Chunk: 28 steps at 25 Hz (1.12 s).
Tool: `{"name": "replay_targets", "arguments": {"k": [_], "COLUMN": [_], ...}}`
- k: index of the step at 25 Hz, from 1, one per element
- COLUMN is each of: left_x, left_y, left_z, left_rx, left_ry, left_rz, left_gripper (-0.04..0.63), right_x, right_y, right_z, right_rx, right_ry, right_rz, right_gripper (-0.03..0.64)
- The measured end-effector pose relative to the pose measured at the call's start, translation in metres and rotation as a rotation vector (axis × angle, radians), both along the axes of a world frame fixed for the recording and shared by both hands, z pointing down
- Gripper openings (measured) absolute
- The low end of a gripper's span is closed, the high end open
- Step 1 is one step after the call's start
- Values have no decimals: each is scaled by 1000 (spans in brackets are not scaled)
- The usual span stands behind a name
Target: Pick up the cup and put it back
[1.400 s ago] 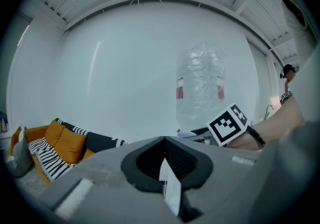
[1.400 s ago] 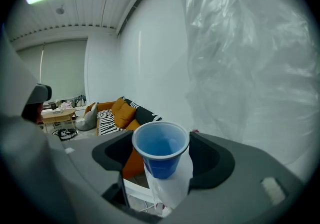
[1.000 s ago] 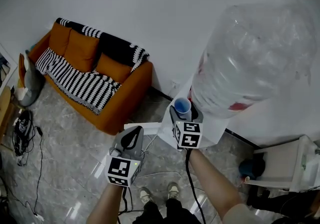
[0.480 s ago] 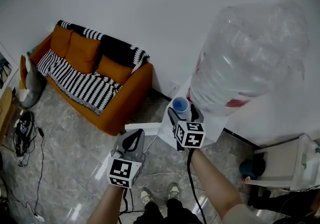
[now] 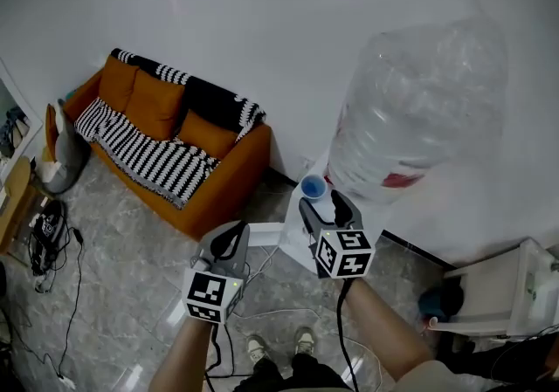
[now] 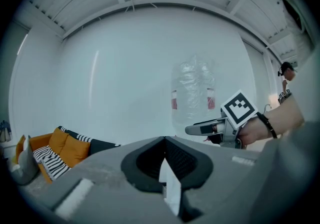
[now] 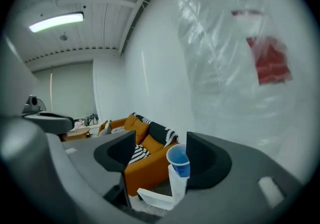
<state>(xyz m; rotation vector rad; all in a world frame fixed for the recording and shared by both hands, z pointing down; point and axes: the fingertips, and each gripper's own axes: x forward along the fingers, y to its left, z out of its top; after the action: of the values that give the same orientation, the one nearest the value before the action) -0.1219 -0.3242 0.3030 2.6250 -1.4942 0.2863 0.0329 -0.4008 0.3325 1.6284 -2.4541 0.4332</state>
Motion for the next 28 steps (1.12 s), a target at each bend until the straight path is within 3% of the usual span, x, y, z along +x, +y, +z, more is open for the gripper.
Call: {"name": "replay_targets", "arguments": {"k": [5, 9, 12, 17, 28], "left_x": [-6, -7, -7, -2, 19], "left_y": [15, 32, 50, 79, 152], "left_z": [-39, -75, -103, -135, -162], "left_rx": [41, 122, 159, 207, 171], "left_ry": [9, -54, -49, -39, 29], "left_rz": [-14, -16, -16, -5, 9], "left_gripper": [2, 3, 2, 2, 2], "right_x": [-13, -21, -20, -15, -10], "right_y": [33, 67, 96, 143, 230], "right_z": [-60, -107, -142, -186, -225], "right_rx": [102, 173, 205, 252, 328], "right_ry": [35, 28, -8, -38, -34], "right_rz": [-115, -215, -255, -307, -384], "right_gripper": [276, 224, 160, 113, 34]}}
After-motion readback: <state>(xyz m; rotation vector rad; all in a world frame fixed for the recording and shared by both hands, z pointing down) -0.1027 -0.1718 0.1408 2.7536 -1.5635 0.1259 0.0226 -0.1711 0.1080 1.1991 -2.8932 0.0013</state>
